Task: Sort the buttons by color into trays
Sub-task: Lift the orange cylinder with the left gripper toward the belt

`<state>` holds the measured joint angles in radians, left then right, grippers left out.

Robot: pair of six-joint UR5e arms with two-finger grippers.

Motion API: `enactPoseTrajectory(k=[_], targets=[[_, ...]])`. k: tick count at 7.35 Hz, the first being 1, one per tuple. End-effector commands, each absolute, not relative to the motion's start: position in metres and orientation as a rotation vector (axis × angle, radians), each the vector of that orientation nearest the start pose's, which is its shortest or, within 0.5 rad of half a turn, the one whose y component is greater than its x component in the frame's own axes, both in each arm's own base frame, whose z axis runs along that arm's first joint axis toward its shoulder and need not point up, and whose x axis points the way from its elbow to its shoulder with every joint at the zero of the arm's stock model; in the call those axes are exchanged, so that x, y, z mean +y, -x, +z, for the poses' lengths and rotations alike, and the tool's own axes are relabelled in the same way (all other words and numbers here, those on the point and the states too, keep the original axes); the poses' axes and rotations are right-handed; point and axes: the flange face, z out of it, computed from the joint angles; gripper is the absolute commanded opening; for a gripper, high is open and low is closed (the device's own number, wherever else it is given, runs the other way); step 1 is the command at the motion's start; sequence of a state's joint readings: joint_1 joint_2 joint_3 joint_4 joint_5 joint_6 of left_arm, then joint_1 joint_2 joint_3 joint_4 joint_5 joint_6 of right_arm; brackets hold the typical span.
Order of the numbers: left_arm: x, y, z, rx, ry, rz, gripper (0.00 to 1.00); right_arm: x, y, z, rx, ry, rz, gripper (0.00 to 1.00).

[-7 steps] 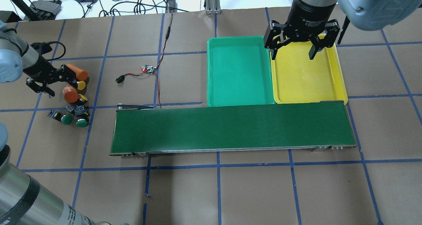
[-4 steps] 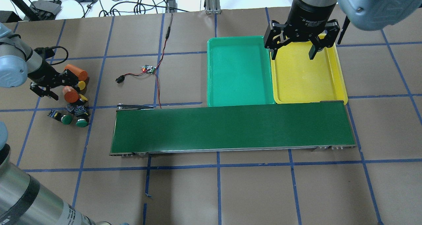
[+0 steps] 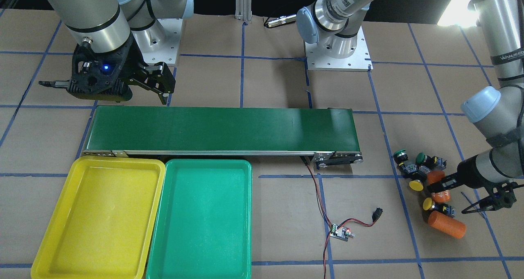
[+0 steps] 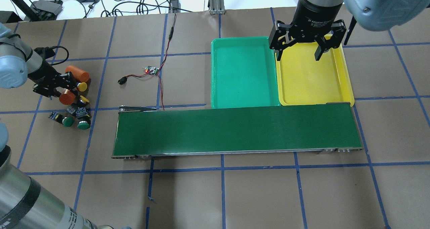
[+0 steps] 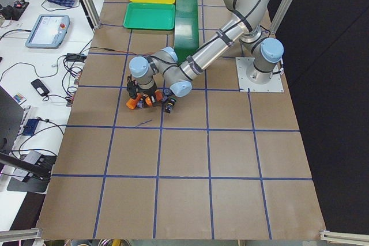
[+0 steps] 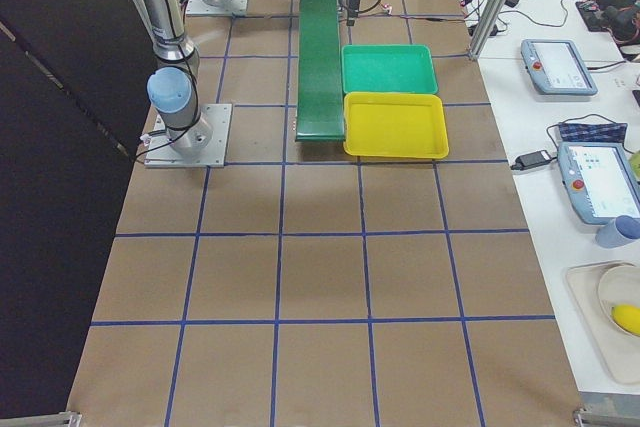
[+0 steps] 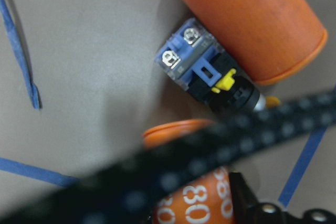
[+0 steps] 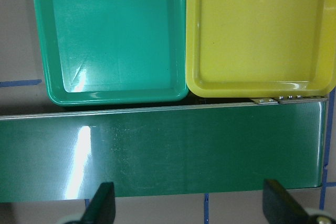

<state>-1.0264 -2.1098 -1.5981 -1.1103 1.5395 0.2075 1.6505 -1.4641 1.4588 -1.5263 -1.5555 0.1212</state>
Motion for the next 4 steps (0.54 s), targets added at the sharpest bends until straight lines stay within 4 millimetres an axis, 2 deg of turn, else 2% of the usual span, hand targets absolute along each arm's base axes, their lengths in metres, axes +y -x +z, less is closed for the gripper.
enactPoseTrajectory(k=[1, 2, 4], targets=[[-0.615, -0.208, 0.236, 3.138, 0.558, 0.089, 0.07, -0.52, -0.177, 0.484, 3.129, -0.065, 0.062, 1.0], [-0.607, -0.19, 0.254, 3.1, 0.688, 0.09, 0.07, -0.521, -0.177, 0.483, 3.129, -0.065, 0.064, 1.0], [-0.588, -0.128, 0.3, 3.039, 0.886, 0.189, 0.05, -0.521, -0.177, 0.483, 3.129, -0.065, 0.065, 1.0]])
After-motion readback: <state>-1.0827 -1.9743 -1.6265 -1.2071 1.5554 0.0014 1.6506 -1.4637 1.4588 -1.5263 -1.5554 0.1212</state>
